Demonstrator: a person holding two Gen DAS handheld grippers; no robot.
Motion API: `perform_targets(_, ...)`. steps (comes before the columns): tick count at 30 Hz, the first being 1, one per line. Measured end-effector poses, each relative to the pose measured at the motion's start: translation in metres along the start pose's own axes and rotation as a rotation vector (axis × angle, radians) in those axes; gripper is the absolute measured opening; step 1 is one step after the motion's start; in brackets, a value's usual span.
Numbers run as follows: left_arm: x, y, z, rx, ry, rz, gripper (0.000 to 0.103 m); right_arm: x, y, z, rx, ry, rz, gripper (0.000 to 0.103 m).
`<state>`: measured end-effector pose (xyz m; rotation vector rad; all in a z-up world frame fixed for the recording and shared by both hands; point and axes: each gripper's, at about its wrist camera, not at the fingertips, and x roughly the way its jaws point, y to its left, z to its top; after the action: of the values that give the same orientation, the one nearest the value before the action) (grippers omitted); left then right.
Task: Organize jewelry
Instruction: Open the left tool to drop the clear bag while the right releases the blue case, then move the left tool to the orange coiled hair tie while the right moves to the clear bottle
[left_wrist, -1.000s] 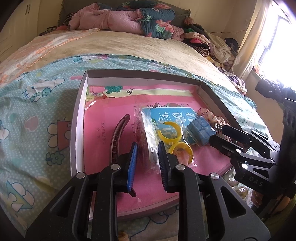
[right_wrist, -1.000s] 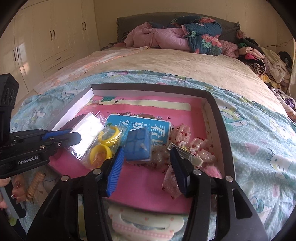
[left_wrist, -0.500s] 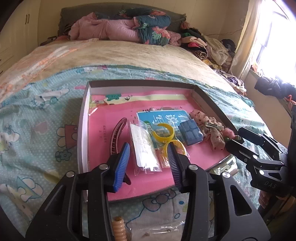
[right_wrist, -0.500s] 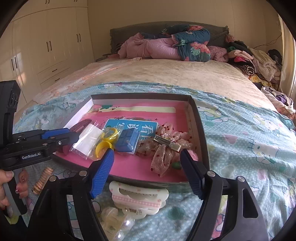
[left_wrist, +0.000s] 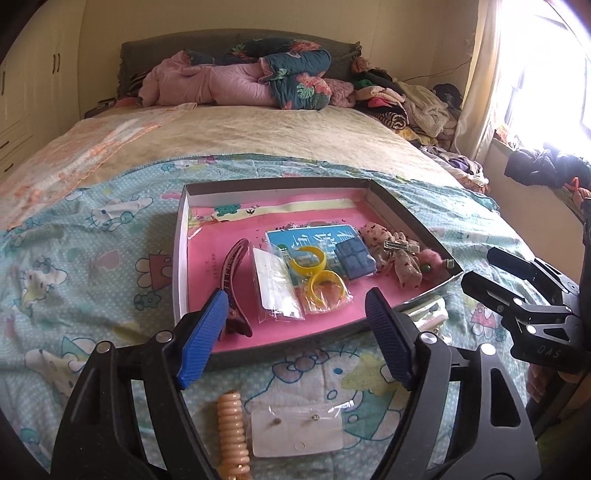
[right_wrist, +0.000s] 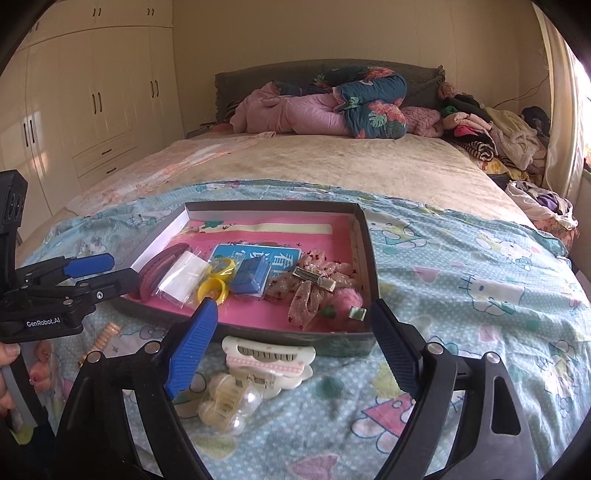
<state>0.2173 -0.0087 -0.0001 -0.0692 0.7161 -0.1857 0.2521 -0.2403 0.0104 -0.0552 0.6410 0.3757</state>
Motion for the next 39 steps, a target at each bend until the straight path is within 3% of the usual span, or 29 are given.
perform_targets(10, -0.020, -0.001, -0.008, -0.006, -0.029, 0.016, 0.091, -0.019, 0.006, -0.016, 0.003, 0.002, 0.006, 0.083)
perform_targets(26, -0.052, 0.010, -0.027, -0.029, -0.055, 0.038, 0.091, -0.031, 0.035, -0.035, -0.045, 0.018, 0.040, 0.083)
perform_targets(39, -0.059, 0.027, -0.053, -0.061, -0.011, 0.066, 0.091, -0.030, 0.055, -0.048, -0.072, 0.034, 0.071, 0.083)
